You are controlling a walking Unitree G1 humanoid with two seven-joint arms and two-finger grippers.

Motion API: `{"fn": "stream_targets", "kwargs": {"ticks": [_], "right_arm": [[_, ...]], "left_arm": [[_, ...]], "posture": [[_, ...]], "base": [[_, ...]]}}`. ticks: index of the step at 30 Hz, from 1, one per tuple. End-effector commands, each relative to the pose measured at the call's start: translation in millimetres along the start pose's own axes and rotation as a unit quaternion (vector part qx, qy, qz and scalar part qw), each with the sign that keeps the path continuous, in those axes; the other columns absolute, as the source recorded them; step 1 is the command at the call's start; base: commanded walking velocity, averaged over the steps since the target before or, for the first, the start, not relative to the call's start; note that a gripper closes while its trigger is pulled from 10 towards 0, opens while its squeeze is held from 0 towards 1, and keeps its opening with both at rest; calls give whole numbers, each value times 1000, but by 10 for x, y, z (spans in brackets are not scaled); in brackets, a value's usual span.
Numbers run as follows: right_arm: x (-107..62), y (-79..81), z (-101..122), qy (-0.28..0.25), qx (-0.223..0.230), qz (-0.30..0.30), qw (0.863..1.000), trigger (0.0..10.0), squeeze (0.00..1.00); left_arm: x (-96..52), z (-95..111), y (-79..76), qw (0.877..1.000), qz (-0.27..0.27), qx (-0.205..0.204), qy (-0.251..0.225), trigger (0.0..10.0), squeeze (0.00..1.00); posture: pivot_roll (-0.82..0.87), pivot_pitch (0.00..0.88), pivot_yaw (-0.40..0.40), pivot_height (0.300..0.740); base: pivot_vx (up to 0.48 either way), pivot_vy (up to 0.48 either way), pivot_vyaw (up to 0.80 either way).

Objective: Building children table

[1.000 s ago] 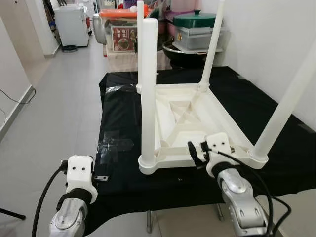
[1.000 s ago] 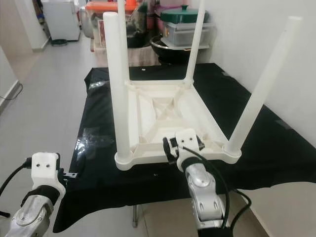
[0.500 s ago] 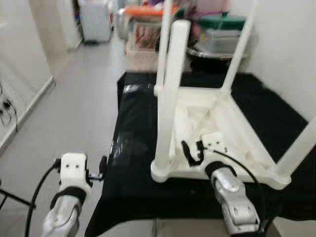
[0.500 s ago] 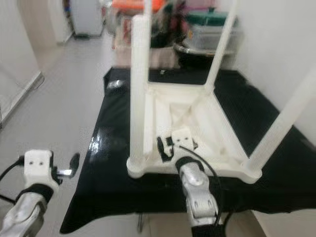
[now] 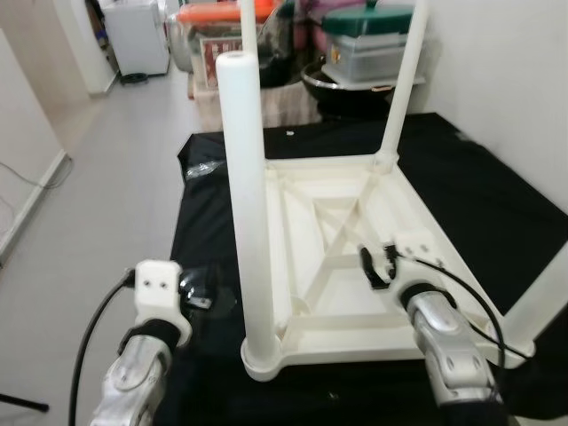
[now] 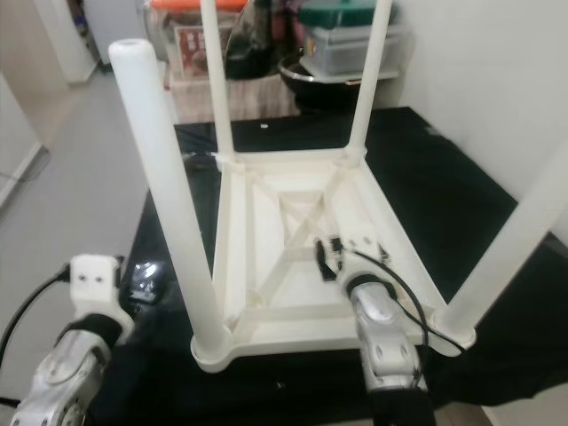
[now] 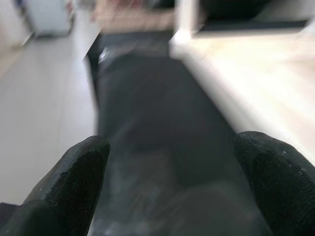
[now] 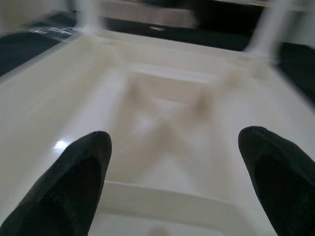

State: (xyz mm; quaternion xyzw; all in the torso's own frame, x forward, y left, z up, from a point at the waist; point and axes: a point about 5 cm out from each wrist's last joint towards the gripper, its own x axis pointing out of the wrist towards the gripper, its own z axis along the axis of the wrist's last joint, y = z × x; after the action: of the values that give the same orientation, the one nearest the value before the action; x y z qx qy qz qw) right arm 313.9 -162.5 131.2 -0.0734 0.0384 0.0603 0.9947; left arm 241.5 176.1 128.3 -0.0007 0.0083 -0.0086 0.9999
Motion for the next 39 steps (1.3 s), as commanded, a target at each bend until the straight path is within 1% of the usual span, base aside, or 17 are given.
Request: {"fn": "stream_targets", "kwargs": {"ticks": [1, 4, 7, 8, 9, 10, 14, 16, 17, 18, 19, 21, 23, 27, 32, 34, 39], "right_arm": [[-21, -46, -77, 23, 2, 6, 1000, 10000, 0], [-2, -69, -57, 23, -4, 11, 1000, 10000, 0], [84, -146, 65, 19, -18, 19, 999, 10000, 0], [102, -143, 137, 4, -13, 40, 999, 10000, 0], [102, -143, 137, 4, -13, 40, 999, 10000, 0], [112, -145, 230, -17, -13, 64, 998, 10000, 0], [116, -127, 268, -25, -17, 70, 997, 10000, 0], [127, -124, 267, -22, -16, 63, 998, 10000, 0], [142, -127, 244, -13, -6, 53, 999, 10000, 0], [158, -137, 206, 6, -14, 44, 999, 10000, 0], [158, -137, 206, 6, -14, 44, 999, 10000, 0], [183, -178, 172, 34, -22, 31, 999, 10000, 0], [198, -208, 189, 40, -24, 30, 998, 10000, 0], [206, -234, 213, 39, -24, 30, 999, 10000, 0], [209, -268, 219, 41, -21, 25, 999, 10000, 0], [210, -268, 220, 43, -21, 25, 999, 10000, 0], [211, -272, 214, 47, -25, 22, 998, 10000, 0]], "left_arm": [[-15, -8, 22, 1000, 10, 10, 7, 10000, 0], [-22, -17, 30, 1000, 15, 12, 9, 10000, 0], [-36, -64, 38, 999, 28, 34, 25, 10000, 0], [-38, -72, 31, 998, 31, 38, 27, 10000, 0], [-38, -72, 31, 998, 31, 38, 27, 10000, 0], [-42, -63, 11, 999, 31, 31, 21, 10000, 0], [-43, -45, -9, 999, 27, 35, 14, 10000, 0], [-45, -41, -19, 999, 26, 40, 13, 10000, 0], [-47, -40, -29, 999, 24, 44, 14, 10000, 0], [-49, -39, -44, 999, 19, 48, 14, 10000, 0], [-49, -39, -44, 999, 19, 48, 14, 10000, 0], [-52, -33, -83, 998, 8, 57, 13, 10000, 0], [-52, -30, -112, 998, 0, 62, 12, 10000, 0], [-50, -32, -132, 998, -8, 65, 12, 10000, 0], [-67, -28, -177, 998, -38, 42, 14, 10000, 0], [-76, -28, -187, 998, -45, 42, 14, 10000, 0], [-76, -22, -190, 998, -43, 39, 12, 10000, 0]], "posture": [[-23, 80, -36, 740], [-25, 83, -34, 740], [-27, 88, -35, 740], [-27, 89, -36, 740], [-27, 89, -36, 740], [-26, 92, -39, 740], [-22, 94, -43, 740], [-22, 94, -43, 740], [-22, 95, -43, 740], [-22, 95, -43, 740], [-22, 95, -43, 740], [-22, 98, -38, 740], [-26, 99, -36, 740], [-27, 99, -36, 740], [-28, 99, -37, 740], [-28, 100, -37, 740], [-27, 100, -37, 740]], "base": [[0, 0, 0], [0, 0, 0], [0, 320, 0], [0, 480, 0], [0, 480, 0], [0, 480, 0], [0, 338, 331], [0, 0, 778], [0, 0, 0], [0, 0, 0], [0, 0, 0], [0, 0, 0], [0, 0, 0], [0, 0, 0], [0, 0, 0], [0, 0, 0], [0, 0, 0]]}}
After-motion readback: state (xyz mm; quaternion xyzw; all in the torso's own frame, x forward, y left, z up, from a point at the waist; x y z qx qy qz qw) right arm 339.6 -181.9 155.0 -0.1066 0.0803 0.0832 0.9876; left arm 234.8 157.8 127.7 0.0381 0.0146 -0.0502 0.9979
